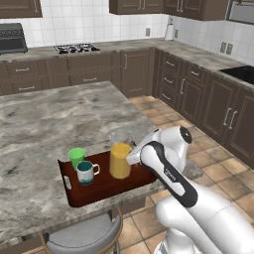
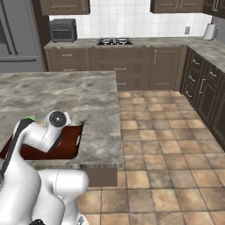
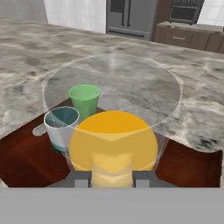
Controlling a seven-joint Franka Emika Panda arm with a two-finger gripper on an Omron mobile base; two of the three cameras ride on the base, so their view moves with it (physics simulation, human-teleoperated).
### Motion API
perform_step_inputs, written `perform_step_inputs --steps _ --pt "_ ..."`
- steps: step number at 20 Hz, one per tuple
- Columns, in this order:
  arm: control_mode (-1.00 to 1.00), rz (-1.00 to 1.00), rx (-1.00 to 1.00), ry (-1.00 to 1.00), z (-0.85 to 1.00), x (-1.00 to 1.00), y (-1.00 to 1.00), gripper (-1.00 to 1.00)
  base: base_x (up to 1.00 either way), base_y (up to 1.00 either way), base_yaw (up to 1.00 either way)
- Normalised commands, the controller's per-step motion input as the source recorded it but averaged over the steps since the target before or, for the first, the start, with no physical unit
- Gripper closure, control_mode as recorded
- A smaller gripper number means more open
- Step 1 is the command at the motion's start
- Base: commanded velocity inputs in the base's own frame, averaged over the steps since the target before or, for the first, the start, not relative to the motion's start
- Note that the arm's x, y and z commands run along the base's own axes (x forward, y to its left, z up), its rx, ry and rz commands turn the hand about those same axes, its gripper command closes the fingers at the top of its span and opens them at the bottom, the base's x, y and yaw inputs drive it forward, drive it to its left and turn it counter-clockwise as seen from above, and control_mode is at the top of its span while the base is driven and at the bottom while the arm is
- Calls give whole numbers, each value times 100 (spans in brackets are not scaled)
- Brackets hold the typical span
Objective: There is a tray on the dining counter. Grab the cup, mug, and pitcher and place them on the tray. The pitcher may be placed next to the tray if it cannot fit the tray.
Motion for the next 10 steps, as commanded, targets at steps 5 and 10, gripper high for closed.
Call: perform_step_inputs --steps 5,10 --pt "-100 0 0 0 -45 1 2 100 0 0 0" --pt "-100 0 0 0 -18 17 6 100 0 0 0"
